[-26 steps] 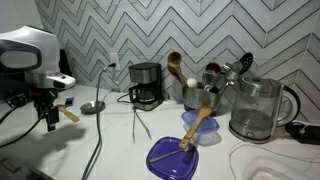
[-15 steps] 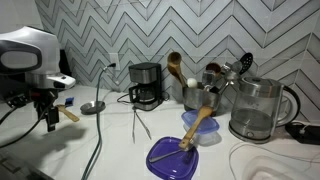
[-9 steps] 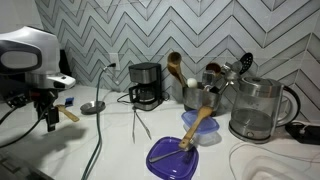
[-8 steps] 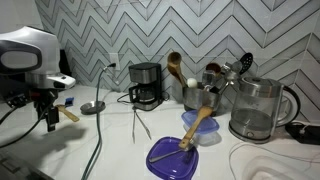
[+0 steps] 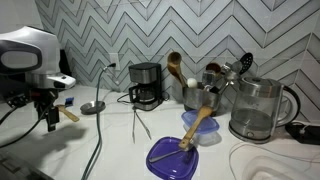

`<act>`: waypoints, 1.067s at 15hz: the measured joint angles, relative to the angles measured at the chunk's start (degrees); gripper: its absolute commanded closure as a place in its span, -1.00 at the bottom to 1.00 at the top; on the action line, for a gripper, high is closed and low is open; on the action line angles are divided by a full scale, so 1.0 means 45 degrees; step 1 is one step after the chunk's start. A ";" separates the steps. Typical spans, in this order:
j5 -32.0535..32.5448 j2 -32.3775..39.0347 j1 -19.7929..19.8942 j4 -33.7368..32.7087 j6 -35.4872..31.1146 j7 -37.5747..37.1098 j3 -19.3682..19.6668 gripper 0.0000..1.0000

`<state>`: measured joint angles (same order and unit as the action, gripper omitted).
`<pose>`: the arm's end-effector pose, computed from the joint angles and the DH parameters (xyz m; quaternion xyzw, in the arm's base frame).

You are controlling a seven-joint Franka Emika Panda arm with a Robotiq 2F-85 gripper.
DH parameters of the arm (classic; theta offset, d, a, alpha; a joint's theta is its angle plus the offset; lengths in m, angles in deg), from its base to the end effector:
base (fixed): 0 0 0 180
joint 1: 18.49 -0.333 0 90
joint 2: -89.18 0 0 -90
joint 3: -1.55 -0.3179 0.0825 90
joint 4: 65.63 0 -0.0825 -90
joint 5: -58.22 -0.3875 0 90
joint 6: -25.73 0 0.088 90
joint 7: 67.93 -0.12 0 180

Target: Put the wooden spatula on the counter

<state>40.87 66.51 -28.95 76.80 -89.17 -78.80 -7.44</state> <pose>0.3802 0.1567 0.4100 -0.9937 0.0024 0.0672 0.0898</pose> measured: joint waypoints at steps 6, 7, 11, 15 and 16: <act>0.1412 -0.0489 0.0921 -0.0040 0.0756 0.0074 0.0420 -1.00; 0.1699 -0.0688 0.1127 -0.0041 0.1019 0.0200 0.0614 -1.00; 0.2517 -0.1395 0.1829 -0.0052 0.1477 0.1018 0.1397 -1.00; 0.3638 -0.1645 0.2569 -0.0295 0.1490 0.2108 0.2196 -1.00; 0.3997 -0.1634 0.2777 -0.0403 0.1489 0.2366 0.2383 -1.00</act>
<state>58.86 59.15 -16.45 74.99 -82.47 -68.16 3.29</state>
